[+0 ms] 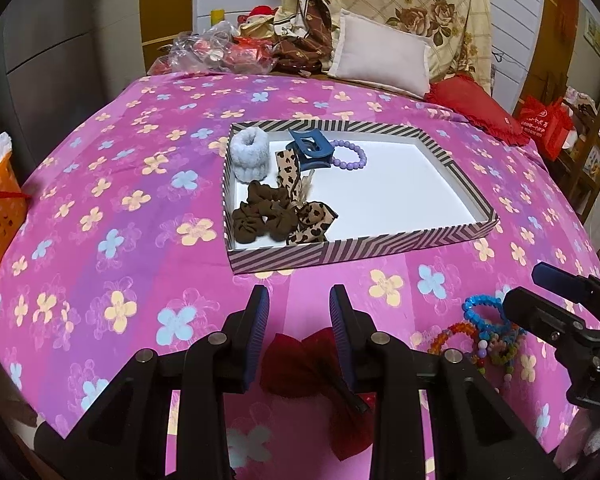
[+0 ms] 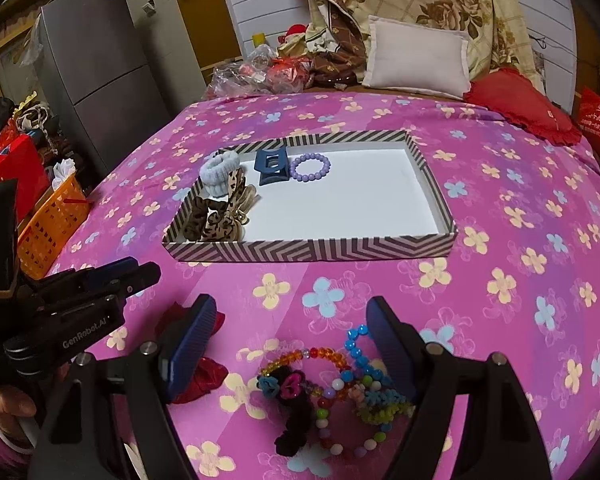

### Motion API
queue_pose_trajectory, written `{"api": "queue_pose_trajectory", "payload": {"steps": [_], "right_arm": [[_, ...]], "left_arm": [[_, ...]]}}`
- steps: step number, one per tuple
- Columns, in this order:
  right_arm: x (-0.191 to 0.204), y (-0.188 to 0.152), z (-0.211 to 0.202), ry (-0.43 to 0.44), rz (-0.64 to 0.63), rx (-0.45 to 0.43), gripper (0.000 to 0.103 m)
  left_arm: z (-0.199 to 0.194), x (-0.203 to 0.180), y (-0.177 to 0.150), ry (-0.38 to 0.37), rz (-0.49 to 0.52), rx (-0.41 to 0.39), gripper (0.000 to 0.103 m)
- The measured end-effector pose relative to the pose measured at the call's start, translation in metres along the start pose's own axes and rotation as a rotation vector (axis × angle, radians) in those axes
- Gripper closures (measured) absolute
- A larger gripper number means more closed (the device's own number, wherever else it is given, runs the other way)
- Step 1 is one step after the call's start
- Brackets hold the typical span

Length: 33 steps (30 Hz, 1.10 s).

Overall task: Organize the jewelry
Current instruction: 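Grasp the red satin bow from the pile with the left tool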

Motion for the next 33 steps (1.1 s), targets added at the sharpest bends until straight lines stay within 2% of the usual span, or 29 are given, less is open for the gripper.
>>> {"api": "queue_pose_trajectory", "payload": {"steps": [10,20,23,24,28,30,33], "right_arm": [[-0.008,-0.01,-0.003,-0.022,-0.015,0.009,0.022],[-0.016,-0.025,0.005,-0.028,-0.027,0.046,0.023],[-0.013,-0.034,0.005,0.002,-0.046,0.076,0.033],[-0.011,-0.038,0.005,0.0,-0.058,0.084,0.034],[-0.001,-0.054,0.009,-0.007,-0.112,0.107,0.039],[0.003,-0.062,0.014,0.002,-0.126,0.118,0.047],[0.009,-0.07,0.022,0.005,-0.153,0.136,0.054]], "left_arm": [[0.002,0.016,-0.01,-0.025,-0.024,0.038,0.071],[0.012,0.038,-0.031,-0.127,-0.088,0.138,0.07],[0.016,0.036,-0.034,-0.163,-0.11,0.157,0.065],[0.017,0.035,-0.035,-0.172,-0.113,0.164,0.065],[0.022,0.026,-0.039,-0.187,-0.105,0.183,0.064],[0.025,0.022,-0.041,-0.189,-0.101,0.191,0.064],[0.029,0.019,-0.043,-0.186,-0.094,0.203,0.064]]}}
Point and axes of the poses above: each gripper's, at about its wrist camera, not at the fingertips, and z roughly the way its jaws point, x to its left, y to its top, the point moved 6 cm from there along z, roughly the way its jaws point, and after that the axes turned 12 degrees about x, right-handed, at the moved point
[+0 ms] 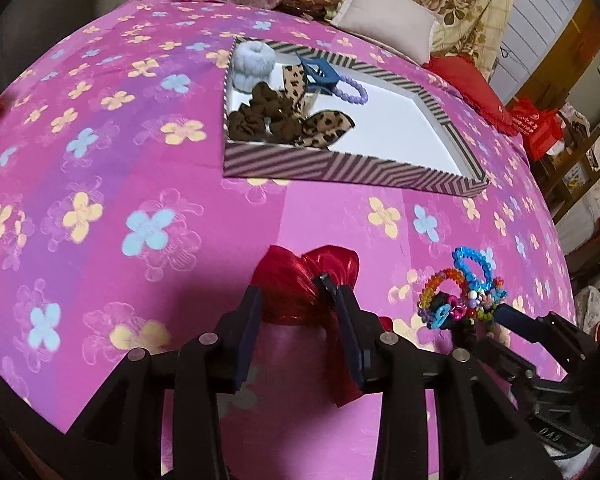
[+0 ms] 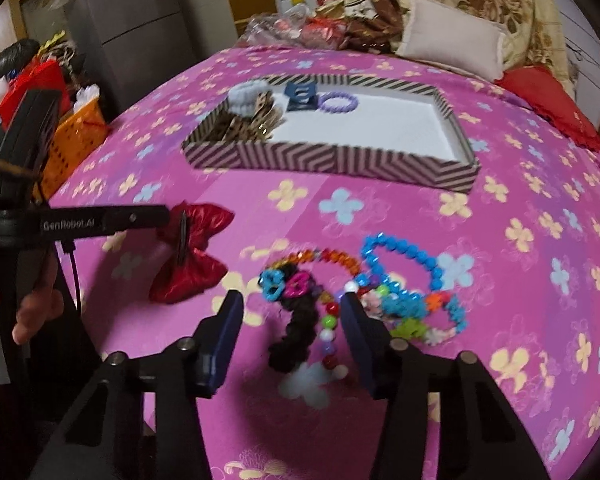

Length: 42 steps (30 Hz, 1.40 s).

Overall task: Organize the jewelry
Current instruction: 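Grasp the red satin bow from the pile with the left tool, then grasp the black scrunchie from the bracelets with the right tool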

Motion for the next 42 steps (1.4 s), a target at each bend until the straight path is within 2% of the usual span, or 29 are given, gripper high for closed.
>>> {"api": "queue_pose_trajectory", "payload": {"steps": [6,13,20,21,24,26,28,36,42], "right_arm": [[0.007,-0.003,0.011,-0.011,-0.034,0.019,0.065],[0.006,-0.005,0.02,-0.031,-0.036,0.045,0.071],[-0.001,-0.007,0.031,-0.004,-0.009,0.046,0.093],[-0.001,-0.007,0.03,0.006,-0.006,0.045,0.093],[0.0,-0.008,0.019,0.041,0.0,0.027,0.095],[0.0,-0.007,0.01,0.072,0.007,0.009,0.095],[0.0,-0.005,-0.001,0.089,0.011,-0.009,0.095],[-0.003,0.006,-0.035,0.154,0.037,-0.088,0.095],[-0.005,0.021,-0.046,0.14,0.039,-0.127,0.095]], "left_arm": [[0.006,0.001,-0.002,0.01,-0.006,0.009,0.064],[0.013,-0.003,-0.001,0.022,0.001,0.015,0.064],[0.018,-0.011,0.0,0.031,0.026,0.006,0.064],[0.019,-0.012,0.001,0.029,0.029,0.006,0.065],[0.02,-0.016,0.001,-0.014,0.049,0.005,0.085],[0.017,-0.018,0.001,-0.011,0.067,-0.003,0.089],[0.013,-0.02,0.002,-0.003,0.085,-0.019,0.102],[-0.012,-0.02,0.013,-0.06,0.086,-0.055,0.1],[-0.024,-0.019,0.016,-0.064,0.089,-0.074,0.1]]}}
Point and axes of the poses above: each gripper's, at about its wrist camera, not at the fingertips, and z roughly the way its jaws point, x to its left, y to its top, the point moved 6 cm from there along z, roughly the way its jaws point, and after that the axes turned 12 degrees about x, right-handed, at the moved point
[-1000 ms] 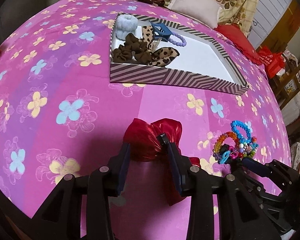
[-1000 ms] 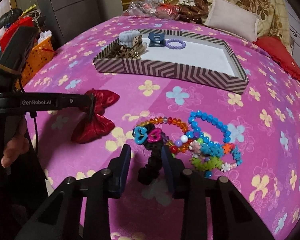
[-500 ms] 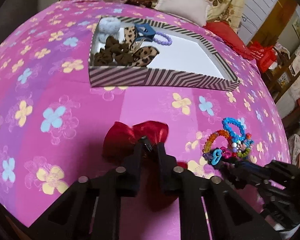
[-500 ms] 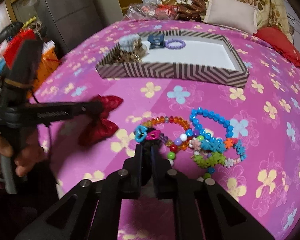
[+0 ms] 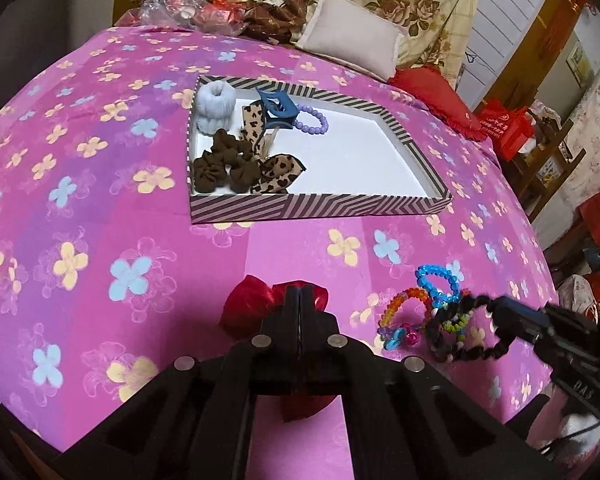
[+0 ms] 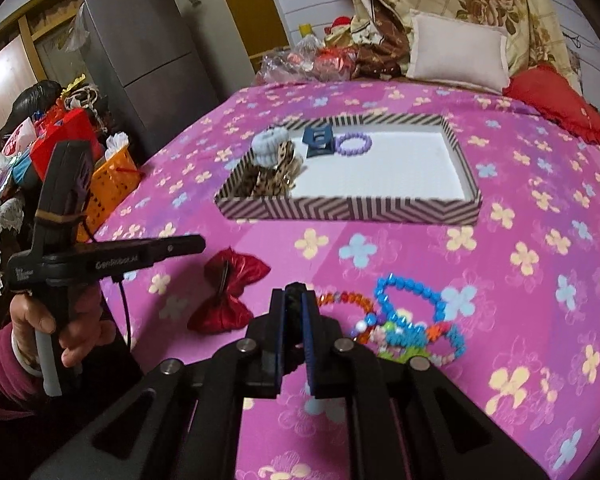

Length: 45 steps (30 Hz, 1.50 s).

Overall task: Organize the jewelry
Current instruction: 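Grasp the black scrunchie from the bracelets with the right tool, then carry the red bow with the left tool while the right tool carries the black scrunchie toward the tray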

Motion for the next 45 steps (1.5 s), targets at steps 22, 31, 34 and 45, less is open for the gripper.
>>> {"api": "queue_pose_trajectory", "payload": {"steps": [22,31,34,45], "right_arm": [[-0.002,0.004,0.006,-0.002,0.006,0.006,0.095],[-0.004,0.032,0.006,-0.002,0.002,-0.031,0.095],[-0.007,0.044,0.006,-0.003,0.008,-0.044,0.095],[-0.026,0.101,0.014,-0.047,0.012,-0.077,0.095]], "left_arm": [[0.046,-0.006,-0.019,0.03,-0.014,0.102,0.086],[0.015,-0.007,0.006,0.019,-0.005,0.033,0.086],[0.01,-0.006,0.019,0.017,-0.021,0.021,0.086],[0.017,-0.018,0.079,0.023,-0.044,-0.002,0.086]]}}
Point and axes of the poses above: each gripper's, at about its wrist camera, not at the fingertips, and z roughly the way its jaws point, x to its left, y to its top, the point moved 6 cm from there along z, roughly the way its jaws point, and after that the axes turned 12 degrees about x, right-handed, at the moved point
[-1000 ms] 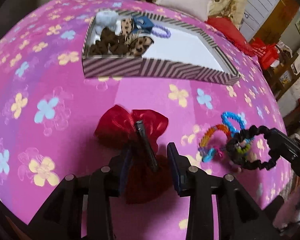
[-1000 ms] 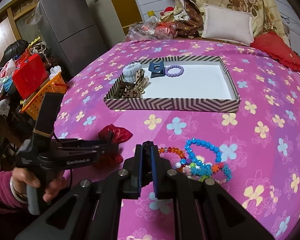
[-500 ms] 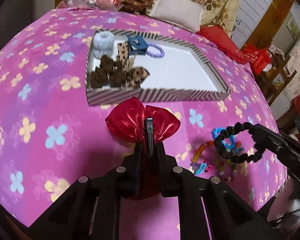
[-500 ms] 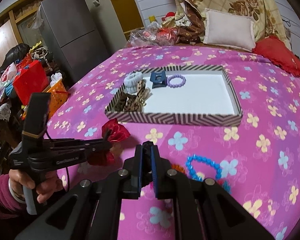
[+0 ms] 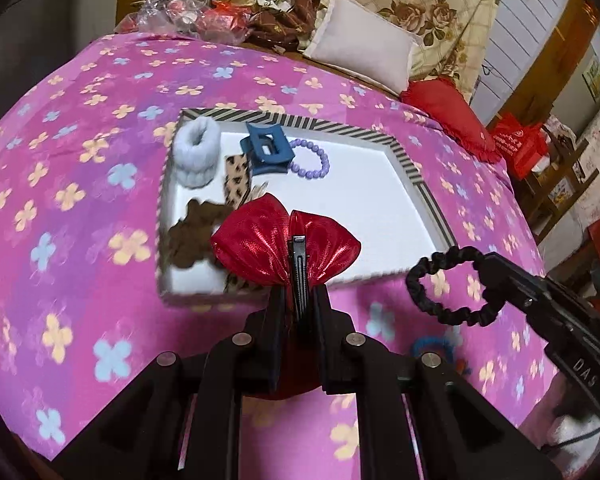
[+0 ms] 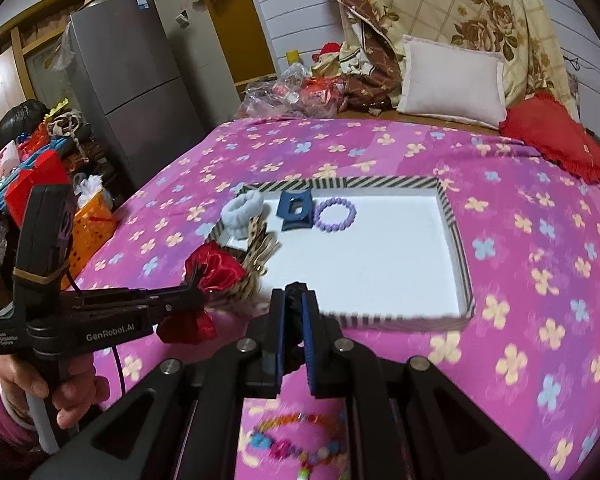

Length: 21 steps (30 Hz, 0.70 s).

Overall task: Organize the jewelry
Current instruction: 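Carry the red bow with the left tool while the right tool carries the black scrunchie toward the tray, then lower the red bow into the tray with the left tool while the right tool releases the black scrunchie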

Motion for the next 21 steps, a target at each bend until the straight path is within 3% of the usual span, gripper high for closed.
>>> {"api": "queue_pose_trajectory", "payload": {"steps": [6,11,21], "right_arm": [[-0.016,0.032,0.028,-0.019,0.016,0.021,0.095],[-0.028,0.054,0.064,0.014,0.054,0.061,0.095],[-0.063,0.057,0.141,0.029,0.173,0.184,0.094]], "left_arm": [[0.027,-0.005,0.028,0.017,-0.034,0.014,0.086],[0.055,0.003,0.042,0.047,-0.069,0.049,0.086],[0.083,0.027,0.046,0.078,-0.123,0.112,0.086]]}}
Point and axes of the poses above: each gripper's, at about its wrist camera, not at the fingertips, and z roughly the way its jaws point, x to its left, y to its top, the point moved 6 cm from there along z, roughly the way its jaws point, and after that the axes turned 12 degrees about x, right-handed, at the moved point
